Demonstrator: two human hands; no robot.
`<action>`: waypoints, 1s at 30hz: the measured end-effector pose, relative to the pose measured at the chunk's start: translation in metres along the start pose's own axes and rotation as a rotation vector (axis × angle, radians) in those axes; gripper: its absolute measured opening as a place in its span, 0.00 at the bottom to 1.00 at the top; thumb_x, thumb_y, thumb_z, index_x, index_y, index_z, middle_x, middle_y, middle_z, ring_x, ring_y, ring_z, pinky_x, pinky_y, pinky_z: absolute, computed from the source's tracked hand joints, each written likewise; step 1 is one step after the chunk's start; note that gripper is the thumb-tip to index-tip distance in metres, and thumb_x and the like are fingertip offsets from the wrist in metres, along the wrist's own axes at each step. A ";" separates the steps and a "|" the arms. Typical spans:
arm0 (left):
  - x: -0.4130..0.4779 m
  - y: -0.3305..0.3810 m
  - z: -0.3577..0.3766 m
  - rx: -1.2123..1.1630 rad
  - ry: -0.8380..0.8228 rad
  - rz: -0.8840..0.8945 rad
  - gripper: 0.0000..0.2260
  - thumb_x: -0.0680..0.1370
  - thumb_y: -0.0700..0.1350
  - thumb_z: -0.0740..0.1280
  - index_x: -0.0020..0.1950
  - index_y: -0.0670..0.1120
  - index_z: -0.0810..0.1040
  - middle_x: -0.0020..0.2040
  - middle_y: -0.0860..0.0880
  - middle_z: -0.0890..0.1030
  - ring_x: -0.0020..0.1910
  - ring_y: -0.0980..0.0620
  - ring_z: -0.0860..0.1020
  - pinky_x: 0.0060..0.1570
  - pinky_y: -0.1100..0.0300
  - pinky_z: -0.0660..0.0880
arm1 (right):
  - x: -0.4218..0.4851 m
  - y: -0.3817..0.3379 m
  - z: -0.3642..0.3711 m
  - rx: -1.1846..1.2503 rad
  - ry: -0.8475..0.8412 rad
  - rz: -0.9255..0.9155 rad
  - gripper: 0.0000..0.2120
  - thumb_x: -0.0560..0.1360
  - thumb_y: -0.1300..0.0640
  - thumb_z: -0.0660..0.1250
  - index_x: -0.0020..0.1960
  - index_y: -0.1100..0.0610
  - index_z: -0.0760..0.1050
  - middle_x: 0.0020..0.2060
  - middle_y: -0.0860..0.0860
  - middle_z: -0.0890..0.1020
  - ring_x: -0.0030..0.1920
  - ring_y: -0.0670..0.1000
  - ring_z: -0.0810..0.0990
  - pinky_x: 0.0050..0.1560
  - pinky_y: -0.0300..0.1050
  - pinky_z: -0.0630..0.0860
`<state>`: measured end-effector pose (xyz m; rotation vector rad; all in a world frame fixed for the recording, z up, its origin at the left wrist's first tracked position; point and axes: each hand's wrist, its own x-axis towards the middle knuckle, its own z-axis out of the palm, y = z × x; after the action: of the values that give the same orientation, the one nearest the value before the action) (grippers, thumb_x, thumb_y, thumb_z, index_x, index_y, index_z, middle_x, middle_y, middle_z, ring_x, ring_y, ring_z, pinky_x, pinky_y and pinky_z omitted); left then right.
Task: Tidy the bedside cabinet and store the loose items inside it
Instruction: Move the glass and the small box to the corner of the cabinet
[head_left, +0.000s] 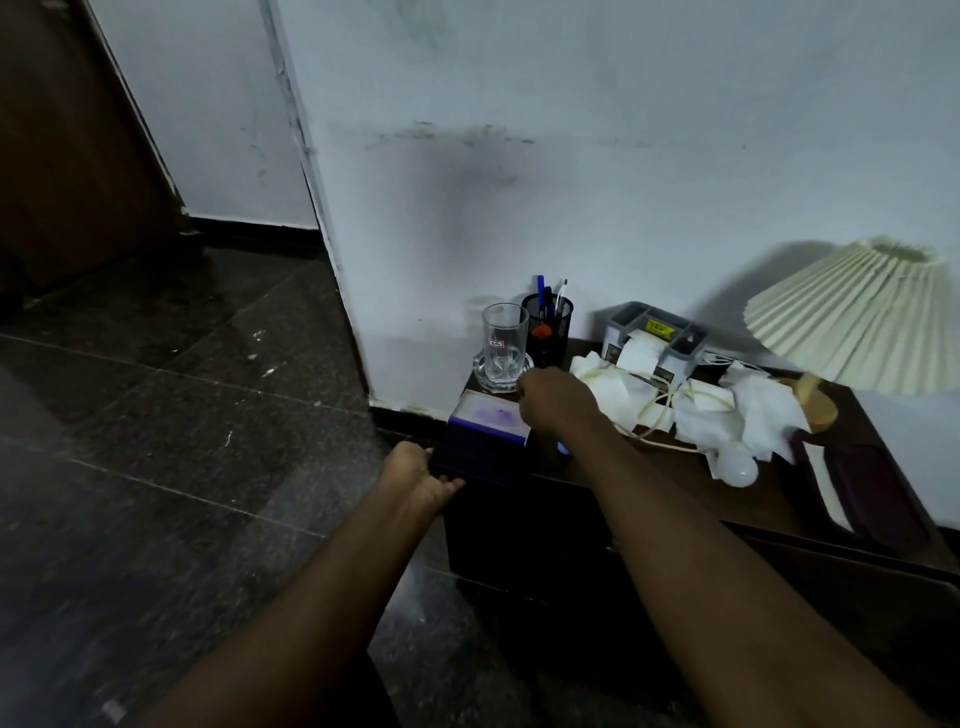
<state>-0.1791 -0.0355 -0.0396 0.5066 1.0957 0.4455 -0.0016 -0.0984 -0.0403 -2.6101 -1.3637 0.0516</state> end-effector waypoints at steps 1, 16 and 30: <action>0.003 0.001 0.000 -0.007 0.000 0.004 0.19 0.84 0.35 0.45 0.46 0.38 0.74 0.47 0.39 0.79 0.57 0.40 0.79 0.60 0.43 0.72 | 0.003 -0.003 0.001 -0.047 -0.036 0.020 0.11 0.78 0.63 0.63 0.60 0.60 0.77 0.57 0.59 0.81 0.57 0.60 0.81 0.47 0.48 0.73; 0.038 0.009 0.004 -0.017 -0.019 0.034 0.13 0.84 0.32 0.51 0.44 0.36 0.72 0.43 0.40 0.75 0.51 0.43 0.76 0.55 0.47 0.80 | 0.016 0.006 -0.011 0.370 0.207 0.014 0.06 0.75 0.59 0.68 0.49 0.58 0.83 0.46 0.55 0.83 0.46 0.56 0.82 0.43 0.46 0.74; 0.069 0.005 -0.007 0.470 -0.021 0.496 0.06 0.79 0.39 0.68 0.44 0.41 0.83 0.45 0.41 0.87 0.40 0.44 0.86 0.38 0.54 0.83 | -0.013 0.005 0.021 0.809 -0.086 0.226 0.07 0.76 0.53 0.64 0.45 0.55 0.78 0.43 0.52 0.81 0.46 0.53 0.77 0.47 0.51 0.73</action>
<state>-0.1583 0.0094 -0.0889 1.2098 1.0515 0.6128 -0.0073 -0.1086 -0.0625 -2.0498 -0.8065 0.6144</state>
